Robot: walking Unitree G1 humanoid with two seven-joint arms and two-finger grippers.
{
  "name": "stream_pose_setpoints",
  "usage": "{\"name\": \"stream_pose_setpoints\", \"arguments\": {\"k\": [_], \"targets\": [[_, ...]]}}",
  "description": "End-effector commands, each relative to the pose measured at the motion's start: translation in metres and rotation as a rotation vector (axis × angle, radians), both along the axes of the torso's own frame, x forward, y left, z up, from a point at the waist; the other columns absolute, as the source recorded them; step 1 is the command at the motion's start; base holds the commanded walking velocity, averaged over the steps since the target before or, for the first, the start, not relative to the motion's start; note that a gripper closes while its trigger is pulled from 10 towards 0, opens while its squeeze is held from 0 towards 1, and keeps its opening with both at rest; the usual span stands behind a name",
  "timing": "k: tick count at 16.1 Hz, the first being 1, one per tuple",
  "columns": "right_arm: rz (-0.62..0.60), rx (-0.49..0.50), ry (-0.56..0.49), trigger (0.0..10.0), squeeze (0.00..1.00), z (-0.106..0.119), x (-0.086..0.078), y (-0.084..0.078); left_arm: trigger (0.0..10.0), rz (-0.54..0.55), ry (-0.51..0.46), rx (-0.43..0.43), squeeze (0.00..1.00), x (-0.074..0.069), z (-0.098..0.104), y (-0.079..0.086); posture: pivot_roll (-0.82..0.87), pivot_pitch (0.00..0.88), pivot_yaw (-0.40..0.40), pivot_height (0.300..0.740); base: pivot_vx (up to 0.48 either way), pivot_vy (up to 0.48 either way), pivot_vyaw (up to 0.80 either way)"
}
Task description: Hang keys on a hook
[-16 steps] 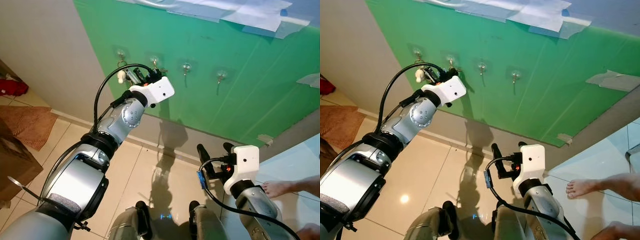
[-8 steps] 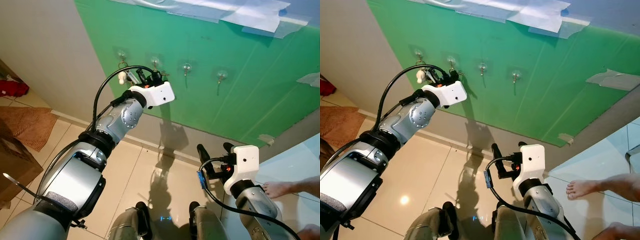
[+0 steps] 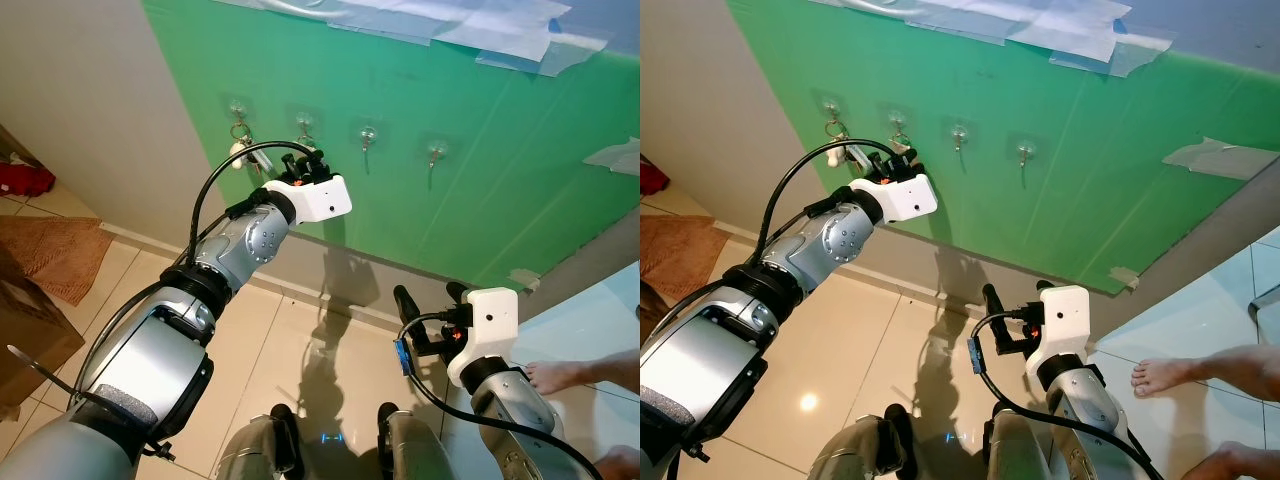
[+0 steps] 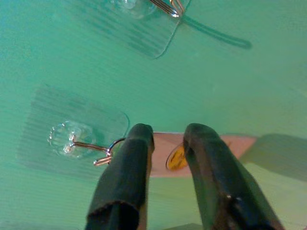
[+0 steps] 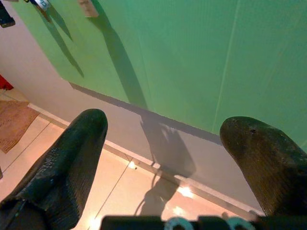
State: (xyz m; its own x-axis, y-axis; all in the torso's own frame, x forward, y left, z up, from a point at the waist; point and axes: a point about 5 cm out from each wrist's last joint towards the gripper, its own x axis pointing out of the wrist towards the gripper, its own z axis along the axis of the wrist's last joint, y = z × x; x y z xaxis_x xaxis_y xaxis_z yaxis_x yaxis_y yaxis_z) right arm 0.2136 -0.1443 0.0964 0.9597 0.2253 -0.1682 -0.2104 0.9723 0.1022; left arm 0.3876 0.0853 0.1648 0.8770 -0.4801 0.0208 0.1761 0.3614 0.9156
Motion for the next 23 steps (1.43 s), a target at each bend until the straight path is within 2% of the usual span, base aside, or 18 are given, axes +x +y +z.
{"name": "stream_pose_setpoints", "arguments": {"k": [1, 2, 3, 4, 5, 6, 7, 8, 9, 10, 13, 14, 16, 18, 19, 20, 21, 23], "targets": [[-0.001, -0.002, 0.028, 10.0, 0.00, -0.006, -0.003, -0.001, 10.0, -0.017, 0.026, -0.036, 1.00, -0.002, -0.002, -0.001, -0.31, 0.209, 0.056, 0.740, 0.000, 0.000, 0.00], [0.000, -0.002, 0.028, 10.0, 0.00, -0.006, -0.003, -0.001, 10.0, -0.018, 0.035, -0.057, 1.00, -0.002, -0.001, -0.001, -0.31, 0.209, 0.056, 0.740, 0.000, 0.000, 0.00], [0.000, -0.004, 0.024, 10.0, 0.00, -0.006, -0.001, -0.001, 10.0, 0.029, 0.181, -0.292, 1.00, -0.001, -0.004, 0.001, -0.31, 0.191, 0.061, 0.740, 0.000, 0.000, 0.00], [-0.006, -0.008, 0.012, 10.0, 0.00, -0.004, 0.002, -0.003, 10.0, 0.068, 0.326, -0.587, 1.00, 0.000, -0.005, 0.006, -0.31, 0.187, 0.060, 0.740, 0.000, 0.000, 0.00], [-0.011, -0.016, 0.005, 10.0, 0.00, -0.003, 0.004, -0.004, 10.0, 0.079, 0.360, -0.685, 1.00, 0.000, -0.005, 0.010, -0.31, 0.178, 0.059, 0.740, 0.000, 0.000, 0.00], [-0.031, -0.053, -0.015, 10.0, 0.00, 0.000, 0.008, -0.009, 10.0, 0.068, 0.336, -0.676, 1.00, -0.003, -0.004, 0.013, -0.30, 0.172, 0.057, 0.740, 0.000, 0.000, 0.00], [-0.069, -0.103, -0.048, 10.0, 0.01, 0.005, 0.016, -0.018, 10.0, 0.013, 0.367, -0.683, 1.00, -0.010, -0.008, 0.011, -0.29, 0.162, 0.058, 0.740, 0.000, 0.000, 0.00], [-0.083, -0.113, -0.056, 10.0, 0.01, 0.007, 0.021, -0.022, 10.0, -0.006, 0.399, -0.725, 1.00, -0.015, -0.009, 0.008, -0.29, 0.162, 0.058, 0.740, 0.000, 0.000, 0.00], [-0.091, -0.119, -0.066, 10.0, 0.01, 0.010, 0.030, -0.026, 10.0, -0.047, 0.452, -0.797, 1.00, -0.028, -0.015, 0.001, -0.26, 0.150, 0.049, 0.740, 0.000, 0.000, 0.00], [-0.086, -0.122, -0.072, 10.0, 0.01, 0.011, 0.035, -0.026, 10.0, -0.054, 0.467, -0.805, 1.00, -0.036, -0.022, 0.000, -0.25, 0.142, 0.042, 0.740, 0.000, 0.000, 0.00], [-0.055, -0.115, -0.078, 10.0, 0.01, 0.012, 0.042, -0.021, 10.0, -0.014, 0.481, -0.876, 1.00, -0.047, -0.031, 0.010, -0.22, 0.135, 0.026, 0.740, 0.000, 0.000, 0.00], [-0.027, -0.096, -0.074, 10.0, 0.00, 0.010, 0.046, -0.015, 10.0, 0.002, 0.470, -0.931, 1.00, -0.058, -0.030, 0.021, -0.19, 0.130, 0.011, 0.740, 0.000, 0.000, 0.00], [-0.016, -0.089, -0.070, 10.0, 0.00, 0.009, 0.049, -0.013, 10.0, 0.017, 0.452, -0.953, 1.00, -0.066, -0.029, 0.027, -0.17, 0.126, 0.003, 0.740, 0.000, 0.000, 0.00], [0.000, -0.080, -0.071, 10.0, 0.00, 0.008, 0.052, -0.011, 10.0, 0.070, 0.391, -0.978, 1.00, -0.081, -0.026, 0.041, -0.16, 0.120, -0.003, 0.740, 0.000, 0.000, 0.00], [0.010, -0.076, -0.067, 10.0, 0.00, 0.006, 0.054, -0.010, 10.0, 0.079, 0.373, -1.021, 0.51, -0.083, -0.022, 0.043, -0.14, 0.115, -0.010, 0.740, 0.000, 0.000, 0.00], [0.020, -0.073, -0.060, 10.0, 0.00, 0.004, 0.055, -0.008, 10.0, 0.099, 0.344, -1.015, 0.00, -0.081, -0.017, 0.045, -0.14, 0.111, -0.014, 0.740, 0.000, 0.000, 0.00], [0.029, -0.070, -0.062, 10.0, 0.00, 0.004, 0.056, -0.006, 10.0, 0.099, 0.331, -0.986, 0.00, -0.081, -0.015, 0.046, -0.13, 0.108, -0.016, 0.740, 0.000, 0.000, 0.00], [0.045, -0.067, -0.061, 10.0, 0.00, 0.003, 0.057, -0.004, 10.0, 0.093, 0.360, -0.984, 0.00, -0.082, -0.014, 0.044, -0.13, 0.103, -0.013, 0.740, 0.000, 0.000, 0.00]]}}
